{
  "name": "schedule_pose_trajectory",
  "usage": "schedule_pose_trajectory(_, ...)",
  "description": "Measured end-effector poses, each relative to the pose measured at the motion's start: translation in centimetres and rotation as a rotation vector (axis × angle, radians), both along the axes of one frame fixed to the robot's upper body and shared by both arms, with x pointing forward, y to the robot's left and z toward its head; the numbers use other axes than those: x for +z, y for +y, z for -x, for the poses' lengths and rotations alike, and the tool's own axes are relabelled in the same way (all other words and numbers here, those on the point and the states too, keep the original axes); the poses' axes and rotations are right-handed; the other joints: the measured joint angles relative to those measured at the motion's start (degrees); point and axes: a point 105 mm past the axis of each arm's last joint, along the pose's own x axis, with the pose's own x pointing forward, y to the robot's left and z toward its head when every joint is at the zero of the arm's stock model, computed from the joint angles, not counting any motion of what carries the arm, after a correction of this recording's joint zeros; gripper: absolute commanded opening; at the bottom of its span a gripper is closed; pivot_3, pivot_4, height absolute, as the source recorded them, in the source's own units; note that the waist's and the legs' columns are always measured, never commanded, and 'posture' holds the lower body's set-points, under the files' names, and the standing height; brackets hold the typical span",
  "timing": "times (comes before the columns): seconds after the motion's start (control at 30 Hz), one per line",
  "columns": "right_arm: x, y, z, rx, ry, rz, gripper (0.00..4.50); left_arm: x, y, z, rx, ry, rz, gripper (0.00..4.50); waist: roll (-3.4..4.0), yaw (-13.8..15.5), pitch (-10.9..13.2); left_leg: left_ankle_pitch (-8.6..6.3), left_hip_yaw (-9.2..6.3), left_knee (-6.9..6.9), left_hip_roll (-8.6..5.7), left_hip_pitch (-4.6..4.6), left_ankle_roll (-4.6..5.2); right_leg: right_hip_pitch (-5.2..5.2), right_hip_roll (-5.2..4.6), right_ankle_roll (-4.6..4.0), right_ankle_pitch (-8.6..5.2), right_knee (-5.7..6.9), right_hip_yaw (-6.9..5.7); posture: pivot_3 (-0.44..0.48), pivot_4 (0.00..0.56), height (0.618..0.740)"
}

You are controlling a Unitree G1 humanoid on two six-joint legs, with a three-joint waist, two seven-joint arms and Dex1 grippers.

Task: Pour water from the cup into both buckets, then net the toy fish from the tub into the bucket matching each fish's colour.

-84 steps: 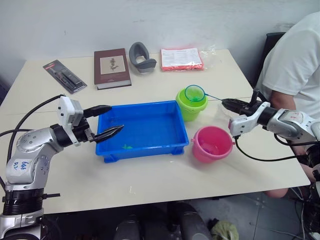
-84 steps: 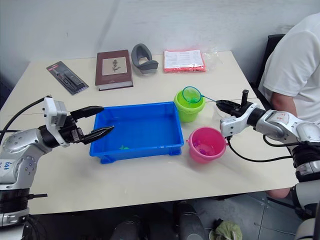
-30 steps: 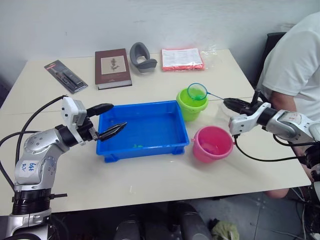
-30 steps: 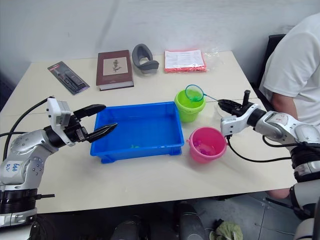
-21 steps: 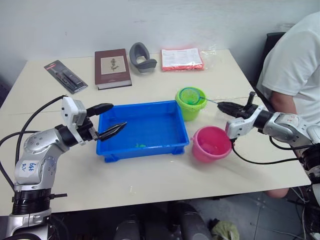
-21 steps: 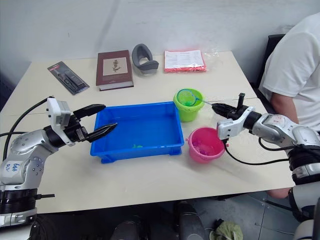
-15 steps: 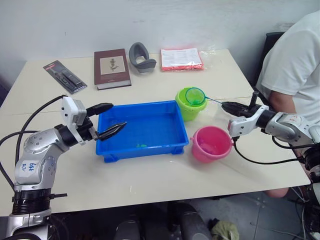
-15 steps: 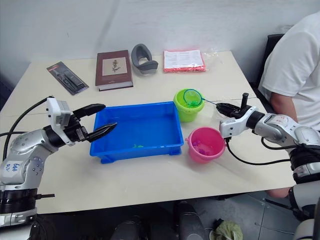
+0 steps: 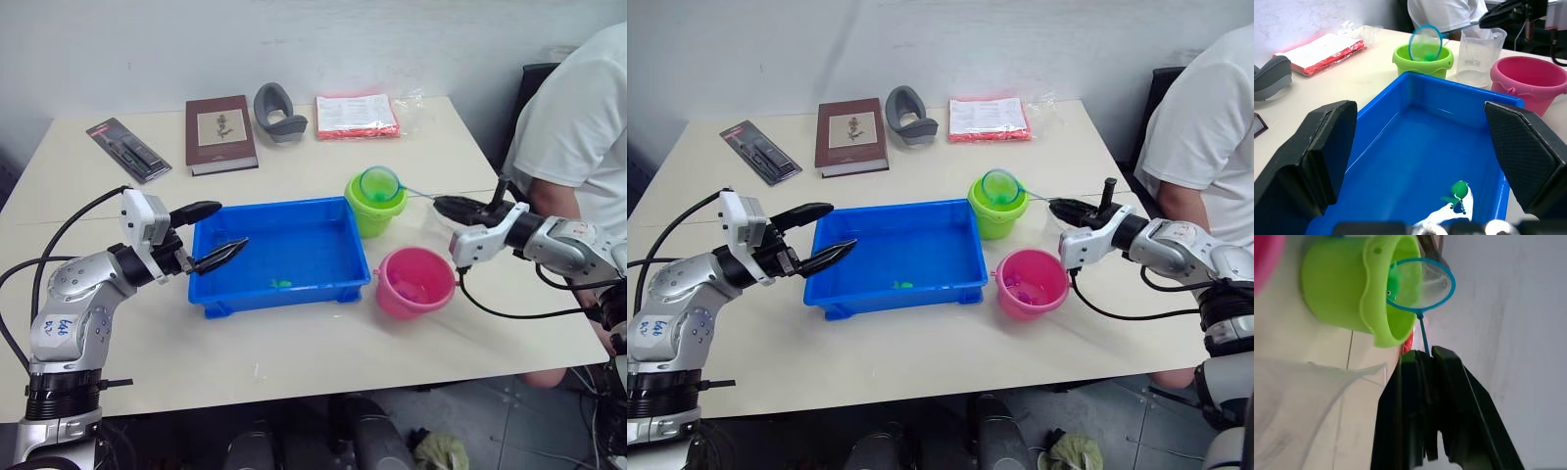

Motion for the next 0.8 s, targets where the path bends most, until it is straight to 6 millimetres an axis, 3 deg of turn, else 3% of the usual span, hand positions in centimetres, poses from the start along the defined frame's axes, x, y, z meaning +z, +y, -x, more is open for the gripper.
schedule_pose_trajectory(0.1,1.2,-0.9,-0.7,-0.058,-0.051,0.002,0.00,0.1,0.0,-0.1,0.000,-0.005,-0.001,4.44,0.00,-0.01,0.00,0.00,0.02,0.00,0.01,0.02,0.00,-0.01,0.02,0.01,0.01,0.00,0.03,0.000,0.150,0.740)
schedule_pose_trajectory(0.47,0.4,0.0,0.2,0.018,-0.035,0.016,0.00,0.1,-0.1,-0.1,0.003,-0.004,0.003,4.44,0.00,-0.02,0.00,0.00,0.02,0.00,0.01,0.01,-0.01,0.00,0.02,0.00,0.01,0.00,0.03,0.000,0.150,0.740)
schedule_pose_trajectory(0.7,1.5,-0.8,-0.5,-0.035,-0.088,0.003,0.00,0.3,-0.1,-0.2,0.001,-0.016,0.002,4.44,0.00,0.00,0.00,0.00,0.02,0.00,0.00,0.00,0.00,0.00,0.01,0.01,0.01,0.00,0.04,0.000,0.150,0.740)
schedule_pose_trajectory(0.8,1.7,-0.5,0.2,0.016,-0.090,0.033,0.00,0.3,-0.1,-0.1,0.001,-0.016,0.002,4.44,0.00,-0.06,0.00,0.00,0.01,-0.01,0.03,0.01,-0.02,0.01,0.04,0.00,0.00,-0.02,0.02,0.000,0.150,0.740)
